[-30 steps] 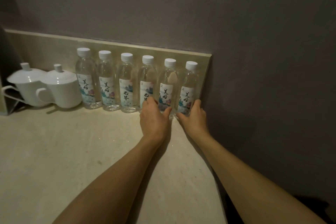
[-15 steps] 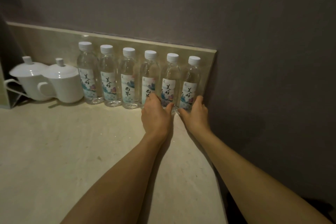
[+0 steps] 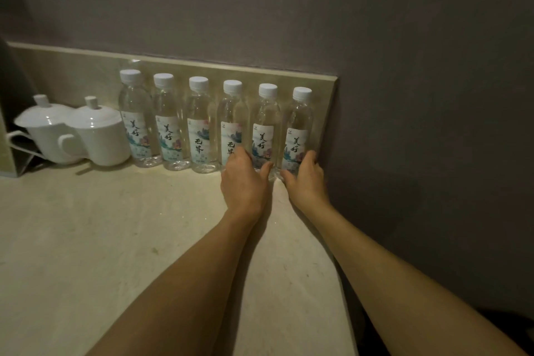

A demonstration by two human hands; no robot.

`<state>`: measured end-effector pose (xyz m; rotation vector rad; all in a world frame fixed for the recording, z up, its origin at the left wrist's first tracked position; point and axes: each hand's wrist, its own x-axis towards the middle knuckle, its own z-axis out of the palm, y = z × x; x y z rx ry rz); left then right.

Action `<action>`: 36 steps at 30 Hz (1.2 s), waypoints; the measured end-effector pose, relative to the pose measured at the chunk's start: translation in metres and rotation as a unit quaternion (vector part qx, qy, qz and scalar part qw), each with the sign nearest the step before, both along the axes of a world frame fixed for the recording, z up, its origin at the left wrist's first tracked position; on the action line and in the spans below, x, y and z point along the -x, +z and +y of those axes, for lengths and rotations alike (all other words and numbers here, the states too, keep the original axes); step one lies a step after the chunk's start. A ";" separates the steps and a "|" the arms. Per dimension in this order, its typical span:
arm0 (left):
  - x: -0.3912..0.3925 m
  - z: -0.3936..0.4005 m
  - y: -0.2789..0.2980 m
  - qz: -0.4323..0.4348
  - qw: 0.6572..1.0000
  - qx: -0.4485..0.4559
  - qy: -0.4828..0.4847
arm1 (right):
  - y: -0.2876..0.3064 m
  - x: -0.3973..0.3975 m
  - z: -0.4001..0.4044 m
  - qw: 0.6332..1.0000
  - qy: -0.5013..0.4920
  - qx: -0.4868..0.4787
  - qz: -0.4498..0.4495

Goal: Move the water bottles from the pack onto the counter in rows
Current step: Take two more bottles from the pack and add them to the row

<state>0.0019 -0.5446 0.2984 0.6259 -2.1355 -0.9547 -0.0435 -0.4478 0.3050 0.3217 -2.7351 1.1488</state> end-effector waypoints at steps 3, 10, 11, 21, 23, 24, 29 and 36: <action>0.000 0.000 0.000 0.000 1.000 0.001 -0.003 | 0.000 0.001 0.000 1.000 -0.001 -0.010 -0.004; 0.000 -0.001 -0.001 0.001 1.000 0.002 -0.004 | -0.001 0.001 -0.001 1.000 -0.005 -0.001 -0.004; 0.000 -0.001 -0.001 0.000 1.000 0.001 -0.003 | -0.001 0.001 -0.001 1.000 -0.006 -0.001 -0.005; -0.002 -0.003 0.000 0.003 1.000 -0.016 -0.007 | 0.004 -0.002 -0.003 1.000 -0.013 -0.015 -0.017; -0.004 -0.003 0.001 0.014 0.999 -0.026 -0.016 | 0.007 -0.004 -0.001 1.000 -0.014 -0.013 -0.024; -0.005 -0.003 0.001 0.019 0.999 -0.032 -0.020 | 0.008 -0.006 0.000 1.000 -0.017 -0.009 -0.025; -0.010 0.002 0.008 0.027 0.998 -0.040 -0.031 | 0.014 -0.019 0.011 0.998 -0.036 0.050 -0.006; -0.019 0.047 0.029 0.084 0.989 -0.042 -0.113 | 0.027 -0.042 0.066 0.982 -0.080 0.135 0.107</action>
